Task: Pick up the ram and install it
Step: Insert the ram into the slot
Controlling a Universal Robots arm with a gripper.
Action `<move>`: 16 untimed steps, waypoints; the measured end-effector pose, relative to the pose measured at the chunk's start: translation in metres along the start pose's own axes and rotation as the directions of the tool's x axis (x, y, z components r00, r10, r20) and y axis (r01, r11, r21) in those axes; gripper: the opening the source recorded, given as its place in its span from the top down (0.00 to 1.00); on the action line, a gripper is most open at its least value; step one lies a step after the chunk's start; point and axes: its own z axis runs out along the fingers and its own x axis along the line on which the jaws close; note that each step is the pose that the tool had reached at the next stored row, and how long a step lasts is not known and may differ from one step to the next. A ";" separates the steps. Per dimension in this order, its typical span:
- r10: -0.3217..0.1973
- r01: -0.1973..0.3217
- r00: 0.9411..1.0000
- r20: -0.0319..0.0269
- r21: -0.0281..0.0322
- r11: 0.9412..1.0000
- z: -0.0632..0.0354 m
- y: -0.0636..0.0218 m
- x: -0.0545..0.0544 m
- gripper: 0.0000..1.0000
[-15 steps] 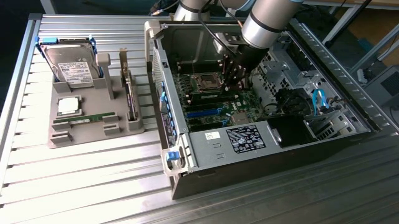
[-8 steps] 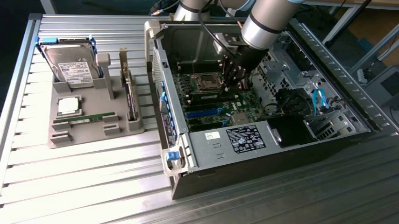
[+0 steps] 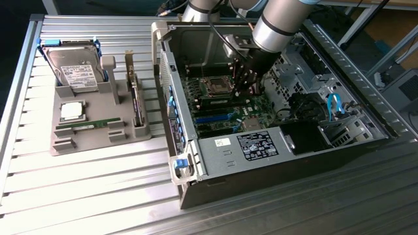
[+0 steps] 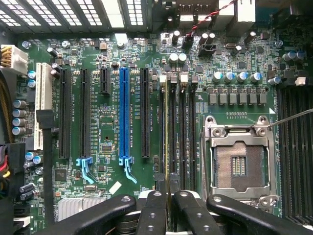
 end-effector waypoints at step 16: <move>0.000 0.000 1.000 0.000 0.000 1.000 -0.0035 -0.0003 0.000 0.87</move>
